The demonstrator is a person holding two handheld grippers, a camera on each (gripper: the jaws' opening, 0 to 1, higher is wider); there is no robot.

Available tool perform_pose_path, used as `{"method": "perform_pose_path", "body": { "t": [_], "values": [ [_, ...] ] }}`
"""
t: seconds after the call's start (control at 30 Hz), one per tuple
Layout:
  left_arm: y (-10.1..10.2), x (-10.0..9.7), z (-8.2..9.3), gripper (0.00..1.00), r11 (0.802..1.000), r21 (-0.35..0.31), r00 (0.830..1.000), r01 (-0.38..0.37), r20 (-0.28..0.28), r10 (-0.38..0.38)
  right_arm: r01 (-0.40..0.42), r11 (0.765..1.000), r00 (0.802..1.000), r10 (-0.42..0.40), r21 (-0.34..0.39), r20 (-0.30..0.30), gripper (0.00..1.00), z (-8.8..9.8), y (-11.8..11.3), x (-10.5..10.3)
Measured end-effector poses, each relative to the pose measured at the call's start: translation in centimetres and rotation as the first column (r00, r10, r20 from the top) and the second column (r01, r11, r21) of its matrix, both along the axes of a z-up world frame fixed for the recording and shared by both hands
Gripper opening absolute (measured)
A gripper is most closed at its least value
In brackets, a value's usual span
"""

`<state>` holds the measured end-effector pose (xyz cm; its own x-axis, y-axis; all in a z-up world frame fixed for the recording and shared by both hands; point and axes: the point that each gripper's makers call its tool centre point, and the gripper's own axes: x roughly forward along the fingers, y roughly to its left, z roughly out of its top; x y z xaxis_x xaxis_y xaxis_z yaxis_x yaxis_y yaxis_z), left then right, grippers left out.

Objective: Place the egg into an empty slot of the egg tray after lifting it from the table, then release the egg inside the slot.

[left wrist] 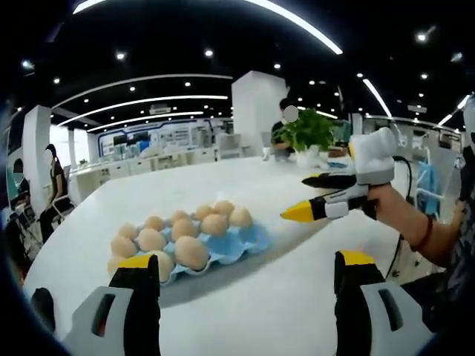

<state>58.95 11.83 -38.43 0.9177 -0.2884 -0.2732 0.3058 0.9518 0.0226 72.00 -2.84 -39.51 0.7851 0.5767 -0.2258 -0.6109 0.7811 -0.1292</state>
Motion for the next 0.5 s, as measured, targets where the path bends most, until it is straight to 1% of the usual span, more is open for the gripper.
{"method": "perform_pose_path", "body": {
  "t": [0.07, 0.3, 0.43, 0.5],
  "values": [
    [-0.1, 0.0, 0.0, 1.0, 1.0, 0.002, 1.0, 0.002, 0.0, -0.002, 0.021, 1.0, 1.0, -0.021, 0.02, -0.011, 0.84, 0.0, -0.7, 0.3],
    [-0.1, 0.0, 0.0, 1.0, 1.0, 0.001, 1.0, 0.002, -0.001, -0.002, 0.089, 0.995, 0.996, -0.089, 0.032, -0.015, 0.83, 0.0, -3.0, 0.9],
    [-0.2, 0.0, -0.1, 1.0, 1.0, 0.007, 1.0, 0.007, -0.003, -0.007, 0.157, 0.986, 0.988, -0.157, 0.059, 0.0, 0.8, 0.6, -4.6, 1.5],
    [-0.3, 0.0, -0.1, 1.0, 1.0, 0.005, 1.0, 0.008, -0.003, -0.008, 0.203, 0.976, 0.979, -0.202, 0.08, -0.011, 0.78, 0.7, -5.8, 2.0]
  ]
}}
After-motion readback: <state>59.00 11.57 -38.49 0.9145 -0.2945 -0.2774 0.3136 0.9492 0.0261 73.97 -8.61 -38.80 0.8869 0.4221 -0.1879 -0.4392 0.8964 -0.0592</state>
